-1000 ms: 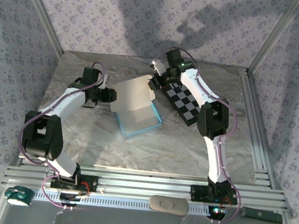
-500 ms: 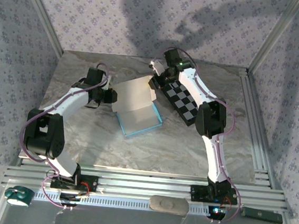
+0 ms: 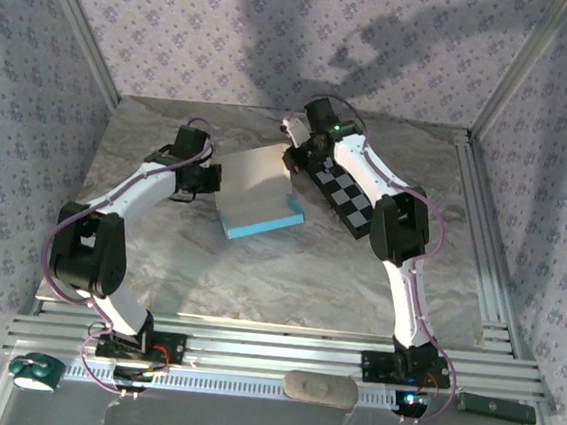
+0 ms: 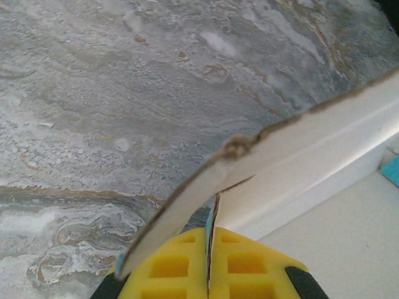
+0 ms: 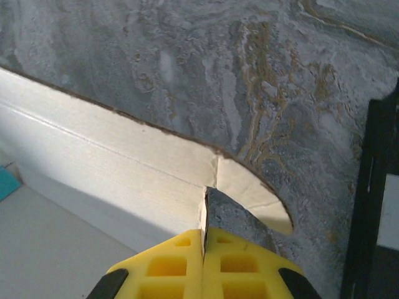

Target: Fold the paper box

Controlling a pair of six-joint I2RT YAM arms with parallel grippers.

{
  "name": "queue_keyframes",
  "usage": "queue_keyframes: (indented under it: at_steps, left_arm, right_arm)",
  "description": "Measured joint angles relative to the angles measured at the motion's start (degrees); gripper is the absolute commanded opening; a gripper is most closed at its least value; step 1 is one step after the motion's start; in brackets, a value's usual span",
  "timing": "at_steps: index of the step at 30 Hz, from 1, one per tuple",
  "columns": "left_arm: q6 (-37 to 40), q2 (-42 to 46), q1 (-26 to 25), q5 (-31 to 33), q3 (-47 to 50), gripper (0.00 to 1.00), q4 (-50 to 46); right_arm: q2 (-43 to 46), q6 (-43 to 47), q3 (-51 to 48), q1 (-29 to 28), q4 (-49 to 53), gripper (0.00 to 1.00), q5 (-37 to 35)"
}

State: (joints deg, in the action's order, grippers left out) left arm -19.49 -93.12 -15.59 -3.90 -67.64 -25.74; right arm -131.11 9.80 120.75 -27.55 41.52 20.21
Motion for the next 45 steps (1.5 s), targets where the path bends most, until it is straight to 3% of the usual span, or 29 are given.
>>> queue_keyframes:
  at_steps: [12,25,34,45]
  left_arm:
    - [-7.58,0.02,-4.68,12.41,-0.37,0.00,-0.63]
    - [-18.60,3.26,-5.79,16.44,0.74,0.00,3.30]
    - [-24.09,3.67,-5.79,15.69,5.97,0.00,9.60]
    - [-26.25,11.37,-6.12,15.06,20.13,0.00,22.84]
  right_arm:
    - [13.18,-15.15,-20.13,-7.17,-13.66,0.00,-18.86]
    - [18.88,-36.44,-30.99,-14.86,-23.30,0.00,-39.06]
    - [20.55,-46.05,-32.98,-17.14,-24.50,0.00,-44.85]
    - [24.02,-50.16,-45.22,-20.09,-36.72,0.00,-48.37]
